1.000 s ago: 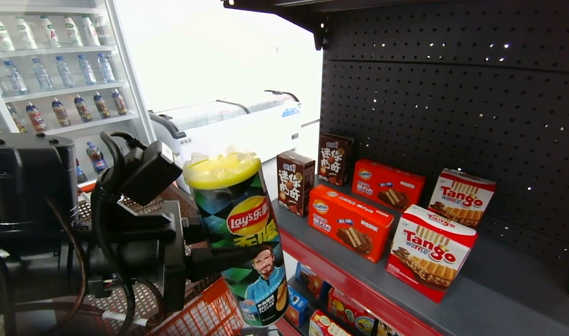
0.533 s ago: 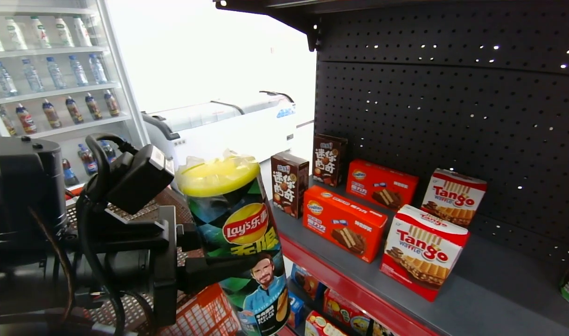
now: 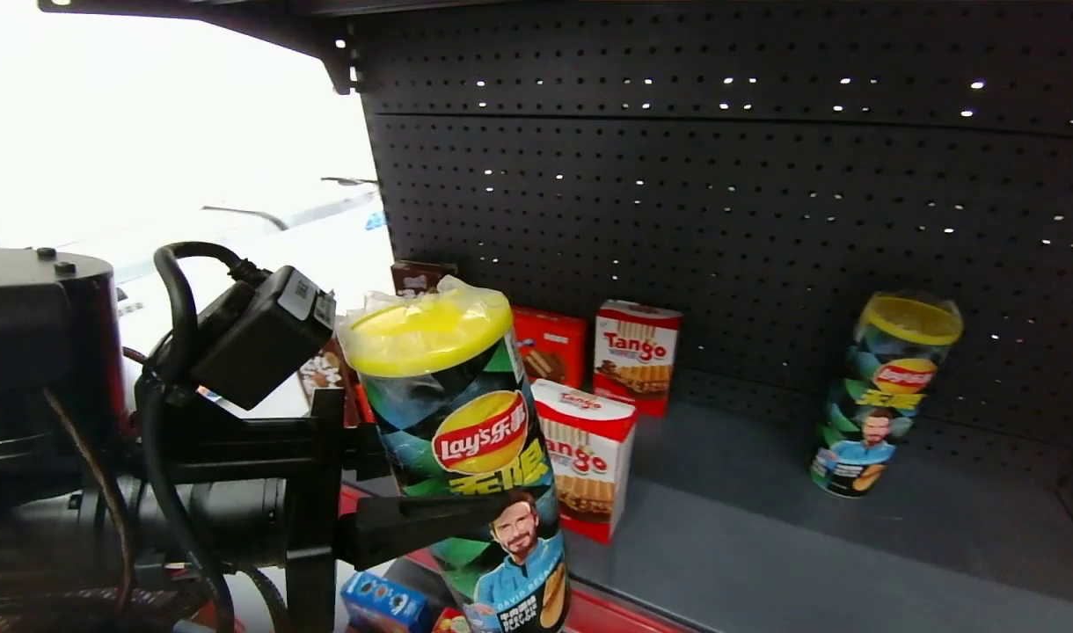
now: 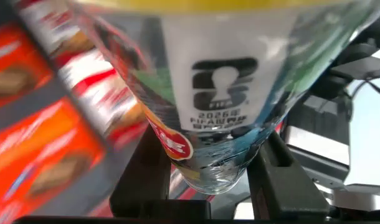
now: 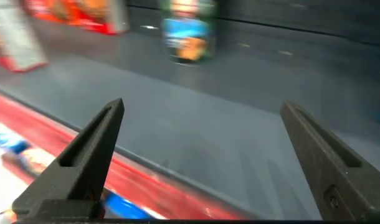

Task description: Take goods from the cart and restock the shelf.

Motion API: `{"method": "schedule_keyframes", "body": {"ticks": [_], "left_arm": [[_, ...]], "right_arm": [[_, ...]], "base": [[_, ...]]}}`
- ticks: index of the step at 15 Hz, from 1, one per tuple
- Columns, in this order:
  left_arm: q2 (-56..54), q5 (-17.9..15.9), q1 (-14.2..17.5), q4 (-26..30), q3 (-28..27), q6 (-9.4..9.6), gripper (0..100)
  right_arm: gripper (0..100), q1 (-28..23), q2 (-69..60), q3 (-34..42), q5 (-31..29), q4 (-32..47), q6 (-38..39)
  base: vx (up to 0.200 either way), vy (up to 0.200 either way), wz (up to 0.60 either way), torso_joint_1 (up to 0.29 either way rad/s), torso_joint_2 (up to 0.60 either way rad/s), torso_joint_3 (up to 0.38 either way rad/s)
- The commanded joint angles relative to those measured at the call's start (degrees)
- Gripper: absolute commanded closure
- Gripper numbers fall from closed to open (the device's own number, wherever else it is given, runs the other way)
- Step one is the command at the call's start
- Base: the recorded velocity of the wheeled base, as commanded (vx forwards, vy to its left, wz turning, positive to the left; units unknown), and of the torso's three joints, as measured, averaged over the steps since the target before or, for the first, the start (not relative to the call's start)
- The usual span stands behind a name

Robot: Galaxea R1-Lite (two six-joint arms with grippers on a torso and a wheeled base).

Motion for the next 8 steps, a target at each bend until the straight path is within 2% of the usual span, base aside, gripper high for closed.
{"method": "schedule_keyframes", "body": {"ticks": [1, 7, 8], "left_arm": [[0.08, 0.04, -0.94, 0.03, -0.41, -0.01, 100], [0.17, 0.12, -1.20, 0.03, -0.58, -0.10, 100], [0.17, 0.12, -1.20, -0.06, -0.50, -0.10, 100]], "right_arm": [[0, 0.02, -0.02, 0.00, 0.01, 0.01, 0.03], [0, 0.02, -0.02, 0.00, 0.01, 0.01, 0.03], [0, 0.02, -0.02, 0.00, 0.01, 0.01, 0.03]], "base": [[0.000, 0.000, -0.60, -0.002, 0.00, 0.002], [0.000, 0.000, -0.60, 0.005, 0.00, 0.003], [0.000, 0.000, 0.00, 0.000, 0.00, 0.000]]}}
